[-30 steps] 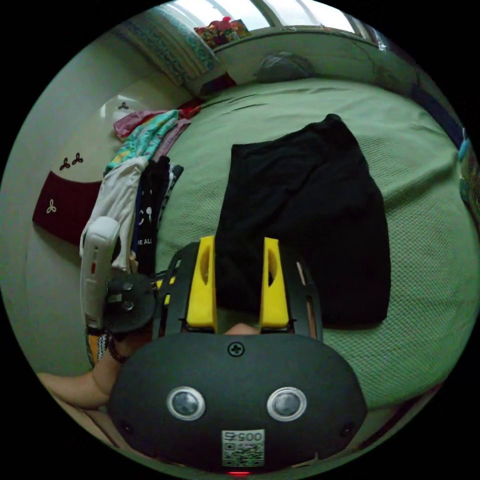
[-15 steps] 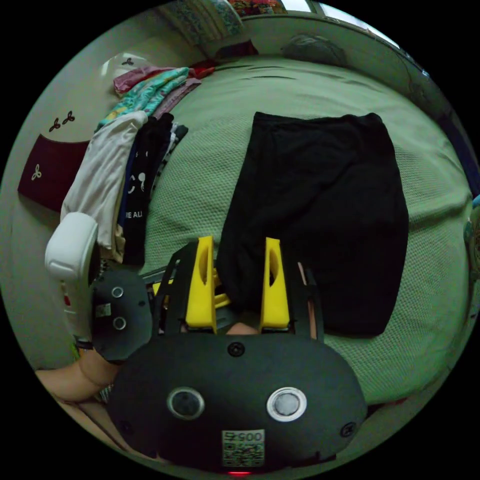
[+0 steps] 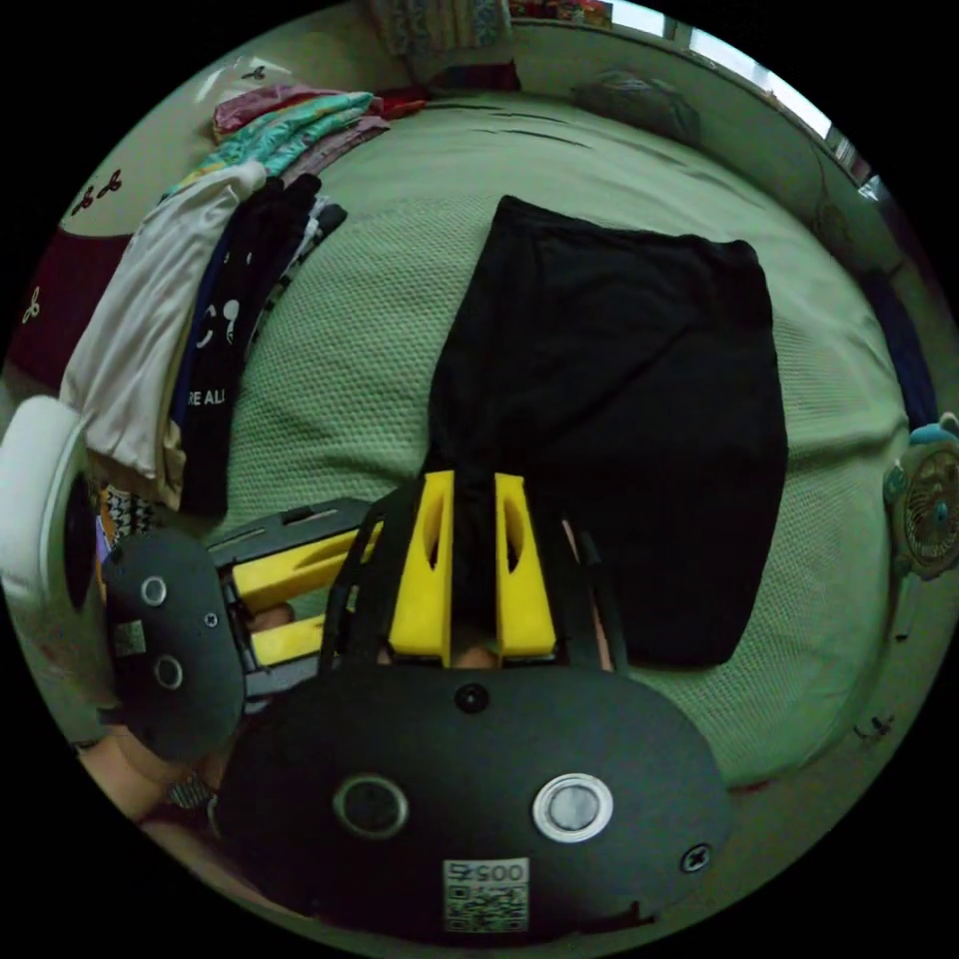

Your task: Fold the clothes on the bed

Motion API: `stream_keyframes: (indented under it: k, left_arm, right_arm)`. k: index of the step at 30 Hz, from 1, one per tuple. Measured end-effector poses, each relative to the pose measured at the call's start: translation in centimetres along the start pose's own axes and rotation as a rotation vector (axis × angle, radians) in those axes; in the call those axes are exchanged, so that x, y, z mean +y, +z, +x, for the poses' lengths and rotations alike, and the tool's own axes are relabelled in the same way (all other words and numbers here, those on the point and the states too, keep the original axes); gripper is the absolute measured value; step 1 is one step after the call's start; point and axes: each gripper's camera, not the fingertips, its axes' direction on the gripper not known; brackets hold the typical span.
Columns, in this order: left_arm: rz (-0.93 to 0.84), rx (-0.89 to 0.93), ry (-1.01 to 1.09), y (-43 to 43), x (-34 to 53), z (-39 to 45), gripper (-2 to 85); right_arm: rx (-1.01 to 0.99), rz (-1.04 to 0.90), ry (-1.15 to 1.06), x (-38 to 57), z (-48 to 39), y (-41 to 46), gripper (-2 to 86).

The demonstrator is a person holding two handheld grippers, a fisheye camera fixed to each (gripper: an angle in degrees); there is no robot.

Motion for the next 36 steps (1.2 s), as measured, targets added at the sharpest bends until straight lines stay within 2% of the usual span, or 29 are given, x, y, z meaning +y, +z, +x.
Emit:
stream_keyframes:
  k: [7, 14, 20, 25, 30, 36]
  left_arm:
    - [0.064, 0.001, -0.077, -1.6, 1.6, -1.0, 11.8]
    - [0.092, -0.011, -0.168, -1.1, 2.7, -1.1, 12.2]
    - [0.068, -0.149, -0.171, -1.5, 3.6, 0.9, 10.8]
    - [0.086, -0.081, -0.220, -2.9, 5.0, 0.9, 5.0]
    - [0.147, -0.117, -0.248, -5.3, 6.7, 1.3, 4.4]
    - [0.207, -0.202, -0.308, -8.3, 9.6, 0.8, 4.2]
  right_arm:
    - [-0.085, 0.117, 0.145, 2.9, 5.1, -2.3, -0.6]
    - [-0.261, 0.195, 0.284, 7.3, 11.3, -3.1, -0.7]
    - [-0.248, 0.236, 0.290, 10.7, 13.6, -3.5, -0.8]
    - [-0.201, 0.299, 0.338, 13.6, 15.7, -4.3, -0.8]
    - [-0.128, 0.363, 0.439, 17.6, 19.0, -5.5, -0.8]
    - [-0.136, 0.368, 0.541, 21.7, 22.7, -5.4, -0.9]
